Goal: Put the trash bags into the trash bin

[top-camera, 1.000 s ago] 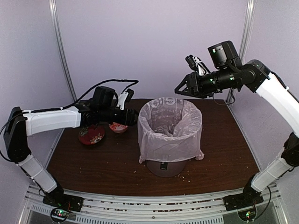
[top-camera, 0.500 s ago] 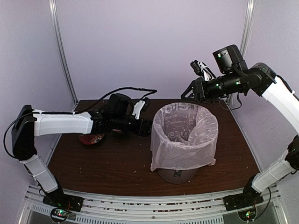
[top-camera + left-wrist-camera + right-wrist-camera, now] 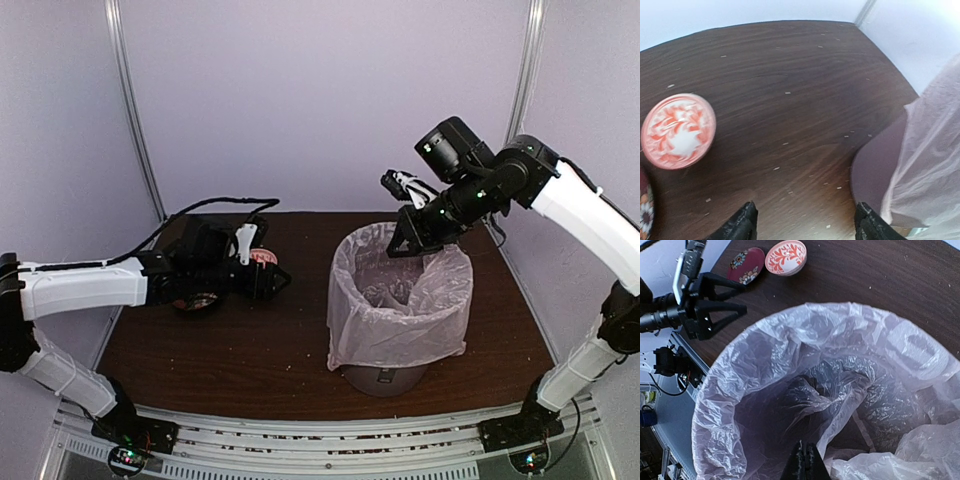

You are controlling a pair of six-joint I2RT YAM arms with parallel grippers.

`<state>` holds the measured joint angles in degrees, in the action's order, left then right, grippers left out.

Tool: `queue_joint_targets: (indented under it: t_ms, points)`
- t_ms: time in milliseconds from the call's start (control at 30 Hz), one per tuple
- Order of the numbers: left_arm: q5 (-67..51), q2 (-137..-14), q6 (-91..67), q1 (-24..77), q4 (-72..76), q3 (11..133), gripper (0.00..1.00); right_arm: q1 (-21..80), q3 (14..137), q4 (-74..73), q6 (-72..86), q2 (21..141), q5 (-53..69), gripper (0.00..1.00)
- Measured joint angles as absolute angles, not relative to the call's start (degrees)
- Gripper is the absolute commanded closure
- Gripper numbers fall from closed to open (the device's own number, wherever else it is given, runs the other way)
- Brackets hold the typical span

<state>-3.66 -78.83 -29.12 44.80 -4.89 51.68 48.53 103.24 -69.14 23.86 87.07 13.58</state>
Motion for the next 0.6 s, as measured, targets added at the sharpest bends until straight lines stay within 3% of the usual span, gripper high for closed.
queue_joint_targets:
  t_ms: [600]
  points:
    - [1.76,-73.82,-29.26,42.19,-5.78,41.89,0.31,53.67,94.61,-75.42,18.94,96.88,10.02,1.00]
